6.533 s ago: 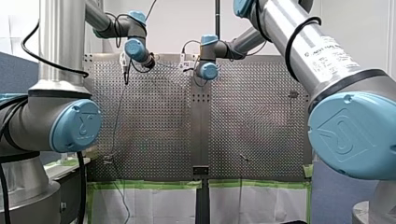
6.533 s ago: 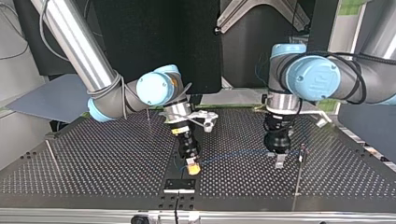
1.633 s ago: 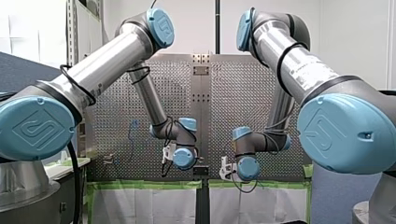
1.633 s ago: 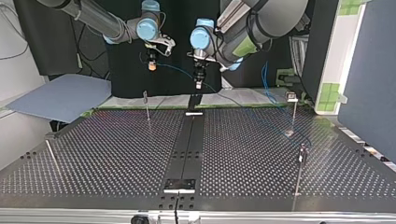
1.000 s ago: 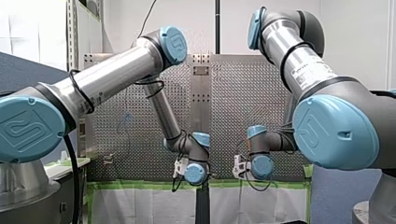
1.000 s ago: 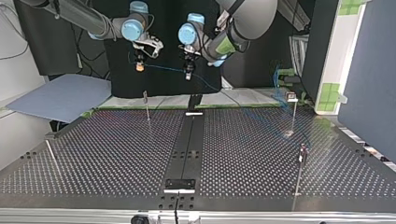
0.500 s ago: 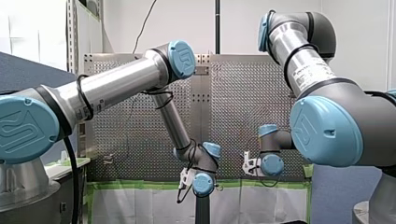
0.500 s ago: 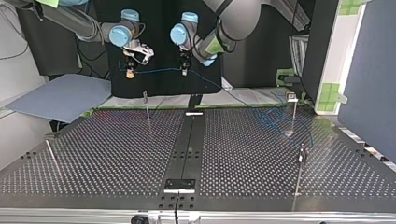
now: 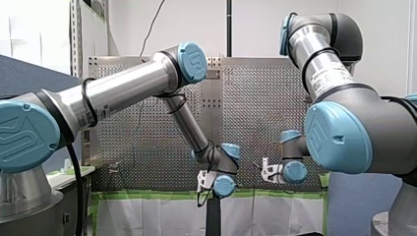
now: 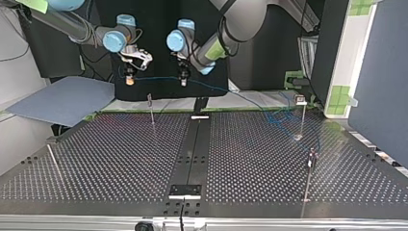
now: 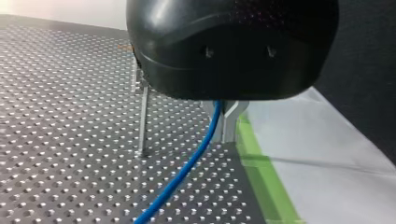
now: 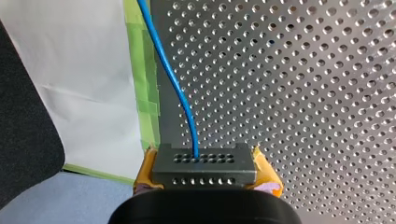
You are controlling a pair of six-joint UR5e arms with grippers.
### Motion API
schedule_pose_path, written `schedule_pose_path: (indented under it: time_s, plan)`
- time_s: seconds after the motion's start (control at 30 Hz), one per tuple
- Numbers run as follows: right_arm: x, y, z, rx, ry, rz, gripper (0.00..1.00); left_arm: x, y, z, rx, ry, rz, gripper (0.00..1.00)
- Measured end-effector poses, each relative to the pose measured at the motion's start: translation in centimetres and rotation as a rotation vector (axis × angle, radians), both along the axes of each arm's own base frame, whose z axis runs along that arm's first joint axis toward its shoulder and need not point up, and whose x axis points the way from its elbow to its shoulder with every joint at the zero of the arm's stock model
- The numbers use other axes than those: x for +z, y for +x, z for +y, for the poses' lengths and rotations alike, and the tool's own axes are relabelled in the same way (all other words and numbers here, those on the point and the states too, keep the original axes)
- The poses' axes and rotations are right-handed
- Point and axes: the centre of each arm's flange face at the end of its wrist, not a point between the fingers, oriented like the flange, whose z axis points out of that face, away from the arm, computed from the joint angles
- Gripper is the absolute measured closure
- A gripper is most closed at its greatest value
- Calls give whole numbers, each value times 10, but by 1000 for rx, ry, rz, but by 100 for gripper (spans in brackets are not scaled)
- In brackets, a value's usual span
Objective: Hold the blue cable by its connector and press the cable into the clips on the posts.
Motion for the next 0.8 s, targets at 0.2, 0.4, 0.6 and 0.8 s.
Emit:
schedule_pose_path:
  time_s: [0.2,0.4,0.6,0.8]
  plan:
    - [5,-9,-18,15,-9,-21,100,10,14,-10,-6,-36,-22,100]
    - [8,-25,-36,17,-12,-50,100,8,20,-15,-25,-63,-27,100]
    - [10,-47,-50,9,-16,-88,100,5,27,-21,-37,-104,-37,100]
    - [14,-62,-65,15,-42,-127,100,-13,29,-27,-48,-99,-15,100]
